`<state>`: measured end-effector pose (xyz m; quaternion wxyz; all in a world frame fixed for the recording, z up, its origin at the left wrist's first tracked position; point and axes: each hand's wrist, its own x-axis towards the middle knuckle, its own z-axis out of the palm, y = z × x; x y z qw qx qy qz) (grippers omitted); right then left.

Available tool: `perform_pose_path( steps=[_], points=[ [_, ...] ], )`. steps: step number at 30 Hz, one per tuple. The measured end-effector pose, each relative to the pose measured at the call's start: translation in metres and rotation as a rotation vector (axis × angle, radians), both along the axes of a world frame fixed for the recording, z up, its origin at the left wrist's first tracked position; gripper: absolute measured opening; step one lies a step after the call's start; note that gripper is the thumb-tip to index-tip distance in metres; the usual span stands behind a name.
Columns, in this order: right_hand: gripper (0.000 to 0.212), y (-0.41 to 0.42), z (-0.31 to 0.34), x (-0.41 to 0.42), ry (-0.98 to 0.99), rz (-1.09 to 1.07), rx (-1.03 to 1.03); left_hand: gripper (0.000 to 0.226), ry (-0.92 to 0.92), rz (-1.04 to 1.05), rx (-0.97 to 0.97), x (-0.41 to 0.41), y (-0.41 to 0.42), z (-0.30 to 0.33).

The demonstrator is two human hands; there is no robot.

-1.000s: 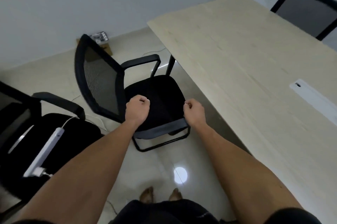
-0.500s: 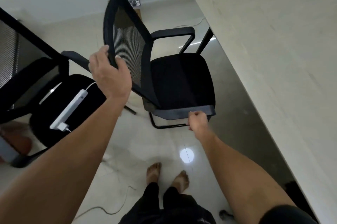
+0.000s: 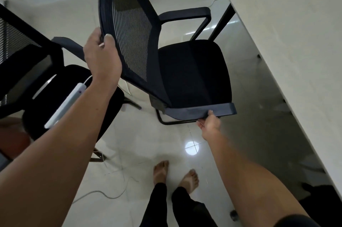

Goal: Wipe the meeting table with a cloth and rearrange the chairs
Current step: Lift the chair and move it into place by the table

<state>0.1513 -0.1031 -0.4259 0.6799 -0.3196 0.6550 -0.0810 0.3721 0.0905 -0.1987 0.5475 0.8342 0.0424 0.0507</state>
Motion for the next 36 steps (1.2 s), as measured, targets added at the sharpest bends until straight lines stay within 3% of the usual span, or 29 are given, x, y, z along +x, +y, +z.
perform_pose_path(
  steps=[2,5,12,26,36],
  points=[
    [0.035,-0.002,-0.006,0.002,-0.01,-0.033,0.021,0.03,-0.026,-0.033,0.042,-0.002,-0.004,0.001],
    [0.033,-0.004,-0.009,0.0,0.018,-0.01,0.017,0.02,-0.06,-0.03,0.1,-0.002,-0.005,0.004],
    [0.032,-0.025,-0.002,-0.01,0.115,0.002,-0.042,0.023,-0.095,-0.059,0.246,-0.013,-0.018,0.005],
    [0.023,-0.144,0.013,-0.077,0.282,-0.057,-0.198,0.041,-0.086,-0.092,0.161,-0.096,-0.146,-0.002],
    [0.037,-0.182,0.025,-0.112,0.142,-0.095,-0.141,0.044,-0.035,-0.107,0.189,-0.129,-0.231,-0.005]
  ],
)
